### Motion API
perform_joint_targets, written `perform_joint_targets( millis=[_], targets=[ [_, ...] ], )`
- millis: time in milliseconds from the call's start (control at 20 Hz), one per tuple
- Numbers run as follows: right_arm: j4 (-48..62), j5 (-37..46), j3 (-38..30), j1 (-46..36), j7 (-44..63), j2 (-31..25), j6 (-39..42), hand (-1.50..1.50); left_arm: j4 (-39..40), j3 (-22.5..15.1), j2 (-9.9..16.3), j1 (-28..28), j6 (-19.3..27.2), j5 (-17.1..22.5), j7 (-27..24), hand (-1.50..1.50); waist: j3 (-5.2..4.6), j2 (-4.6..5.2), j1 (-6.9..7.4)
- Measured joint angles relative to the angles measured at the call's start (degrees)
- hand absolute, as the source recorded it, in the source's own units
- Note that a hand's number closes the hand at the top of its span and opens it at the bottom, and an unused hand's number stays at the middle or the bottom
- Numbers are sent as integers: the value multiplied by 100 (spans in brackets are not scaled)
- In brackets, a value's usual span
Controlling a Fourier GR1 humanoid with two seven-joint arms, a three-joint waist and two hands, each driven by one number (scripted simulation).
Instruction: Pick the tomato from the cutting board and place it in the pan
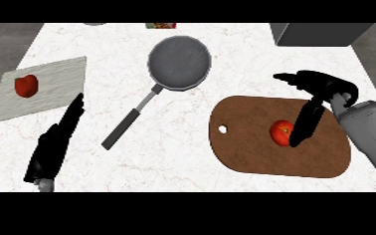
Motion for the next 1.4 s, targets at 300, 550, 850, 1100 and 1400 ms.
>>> perform_joint_targets(
  millis=[300, 550, 850, 1100, 1400],
  targets=[
    [120, 152, 146, -70, 198, 352, 39, -150, 37, 34, -118, 53, -52, -100, -102, 0, 0, -4, -5],
    [214, 288, 248, 20, 269, 341, 130, -150, 3, 88, -140, 91, -95, -163, -110, 0, 0, -6, -16],
    [358, 606, 294, 193, 255, 523, 192, -150, -143, 97, -230, 264, -140, -270, -139, 0, 2, -7, -13],
    [387, 904, 291, 403, 206, 644, 266, -150, 11, 109, -395, 198, -115, -418, -209, 0, 1, -6, -27],
    [688, 1287, 119, 472, 24, 817, 422, -150, 9, 279, -399, 171, -259, -463, -177, 0, 1, -4, -19]
  ],
)
